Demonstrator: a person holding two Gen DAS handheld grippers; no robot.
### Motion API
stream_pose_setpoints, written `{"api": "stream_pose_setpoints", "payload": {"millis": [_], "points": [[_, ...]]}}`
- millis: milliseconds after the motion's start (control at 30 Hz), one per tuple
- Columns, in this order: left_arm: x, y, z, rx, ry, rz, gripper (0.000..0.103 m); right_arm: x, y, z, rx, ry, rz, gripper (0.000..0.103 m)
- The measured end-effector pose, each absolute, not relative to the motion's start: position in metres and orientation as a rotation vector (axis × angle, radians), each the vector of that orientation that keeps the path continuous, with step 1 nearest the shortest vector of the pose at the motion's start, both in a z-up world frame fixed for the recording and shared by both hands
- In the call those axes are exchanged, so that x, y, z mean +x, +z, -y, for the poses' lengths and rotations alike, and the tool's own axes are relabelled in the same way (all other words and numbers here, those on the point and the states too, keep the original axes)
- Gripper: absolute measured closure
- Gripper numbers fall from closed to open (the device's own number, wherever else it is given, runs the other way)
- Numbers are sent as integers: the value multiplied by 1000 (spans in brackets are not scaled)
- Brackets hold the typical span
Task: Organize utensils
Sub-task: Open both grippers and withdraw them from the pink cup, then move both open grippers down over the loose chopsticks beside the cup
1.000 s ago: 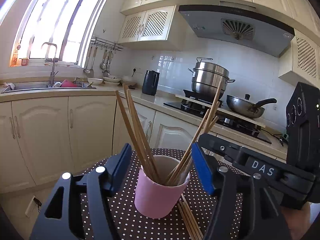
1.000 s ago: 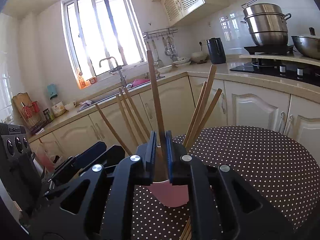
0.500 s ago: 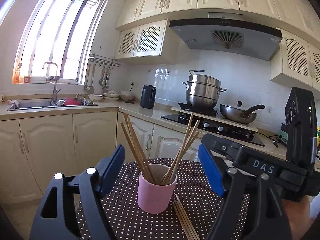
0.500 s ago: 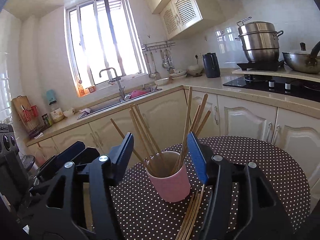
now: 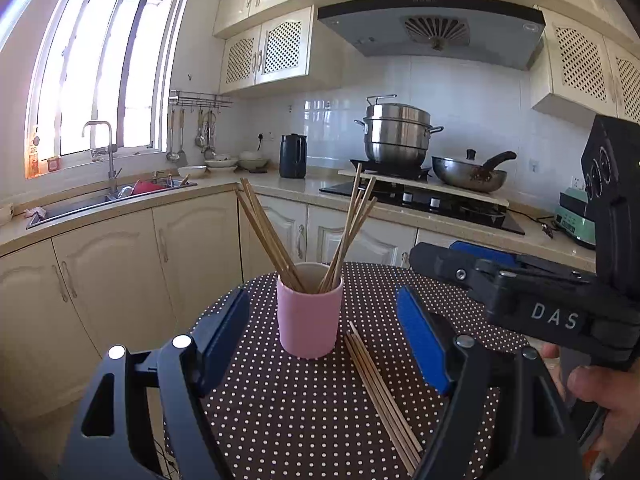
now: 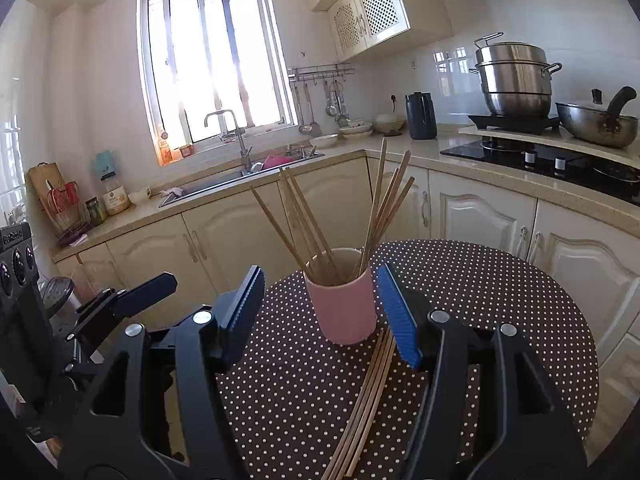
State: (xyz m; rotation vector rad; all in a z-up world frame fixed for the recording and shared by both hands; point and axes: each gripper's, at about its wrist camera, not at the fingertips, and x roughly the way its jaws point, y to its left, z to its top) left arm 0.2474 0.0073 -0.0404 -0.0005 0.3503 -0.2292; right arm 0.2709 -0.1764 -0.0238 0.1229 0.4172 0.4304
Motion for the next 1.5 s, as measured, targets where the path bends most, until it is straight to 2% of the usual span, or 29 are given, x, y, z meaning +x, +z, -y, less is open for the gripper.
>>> {"api": "stream_pose_setpoints", "payload": {"millis": [333,900,1167,1500], "points": [[250,-78,4,44,-234,-504,28,265,-68,182,108,405,-547,43],[319,-161,19,-49,-266,-976,28,290,-124,219,188,339,-764,42],[330,-182,50,24,-247,-1032,28,294,-132,237,213,316,-779,42],[337,-188,53,58,-210,-1043,28,298,-136,245,215,318,-784,42]]}}
